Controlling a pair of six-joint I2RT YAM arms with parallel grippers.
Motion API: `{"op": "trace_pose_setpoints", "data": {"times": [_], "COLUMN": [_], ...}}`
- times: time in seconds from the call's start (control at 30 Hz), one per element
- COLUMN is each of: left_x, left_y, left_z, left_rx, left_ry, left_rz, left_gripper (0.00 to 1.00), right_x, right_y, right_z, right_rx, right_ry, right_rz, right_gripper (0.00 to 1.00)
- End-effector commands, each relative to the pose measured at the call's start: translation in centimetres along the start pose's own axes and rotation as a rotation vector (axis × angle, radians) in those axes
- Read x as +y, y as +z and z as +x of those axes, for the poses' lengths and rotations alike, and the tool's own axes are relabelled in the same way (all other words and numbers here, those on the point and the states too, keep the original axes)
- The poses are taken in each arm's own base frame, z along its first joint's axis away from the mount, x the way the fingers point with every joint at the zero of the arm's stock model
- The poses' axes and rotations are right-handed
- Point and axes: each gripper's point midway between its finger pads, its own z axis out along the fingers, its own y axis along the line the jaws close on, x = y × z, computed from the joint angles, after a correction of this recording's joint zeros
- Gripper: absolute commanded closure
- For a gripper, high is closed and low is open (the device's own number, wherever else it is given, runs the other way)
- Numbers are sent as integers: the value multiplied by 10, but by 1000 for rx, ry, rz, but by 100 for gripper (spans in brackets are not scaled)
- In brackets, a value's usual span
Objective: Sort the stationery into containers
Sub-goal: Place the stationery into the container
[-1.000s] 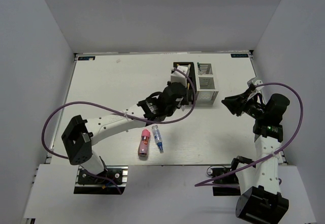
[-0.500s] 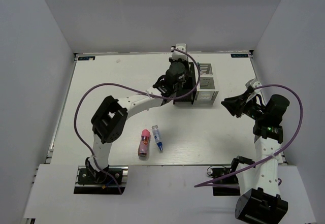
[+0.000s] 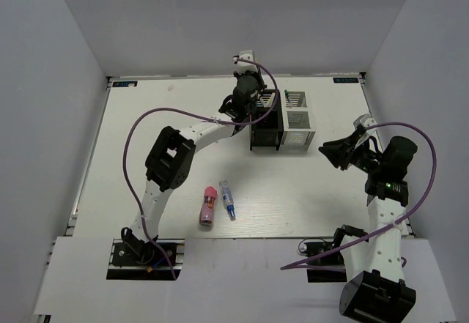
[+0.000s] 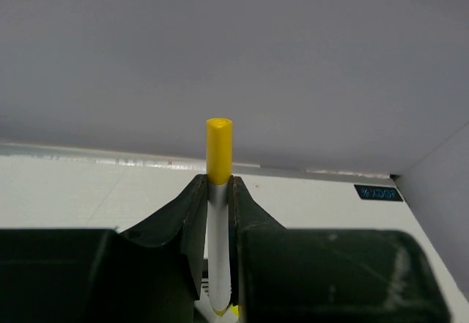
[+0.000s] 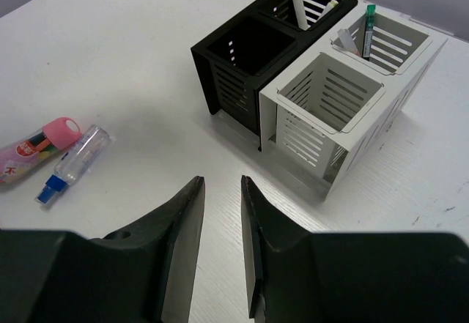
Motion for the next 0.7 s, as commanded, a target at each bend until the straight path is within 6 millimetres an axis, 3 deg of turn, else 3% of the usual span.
{"op": "trace_pose_setpoints", "data": {"times": [0.0, 0.17, 0.37, 0.47, 0.5, 0.53, 0.57, 0.6, 0.63, 0.67], "left_x": [-17, -16, -14, -12, -12, -11, -11, -13, -9, -11], "left_y": [7, 11, 12, 10, 10, 10, 8, 8, 5, 3], "left_z": [-8, 17, 25, 31, 31, 33, 38, 30, 42, 34], "left_rx": [-6, 32, 47, 63, 63, 70, 82, 72, 96, 83], "left_ry": [-33, -21, -22, -22, -22, -17, -12, -18, -5, -13], "left_rz": [57, 59, 55, 50, 50, 48, 54, 57, 61, 65], "left_gripper": [100, 100, 100, 85, 69, 60, 55, 50, 38, 32], "right_x": [1, 2, 1, 0, 1, 0, 0, 0, 0, -1], "right_y": [0, 0, -1, -1, -1, -1, -1, 0, 0, 0], "right_z": [5, 5, 6, 6, 7, 7, 8, 9, 10, 8], "right_rx": [1, 2, 2, 3, 3, 3, 4, 6, 9, 8], "right_ry": [5, 8, 5, 5, 5, 5, 6, 7, 7, 1], "right_rz": [-20, -21, -16, -14, -16, -13, -15, -15, -15, -15], "right_gripper": [68, 68, 68, 68, 68, 68, 68, 66, 64, 63]}}
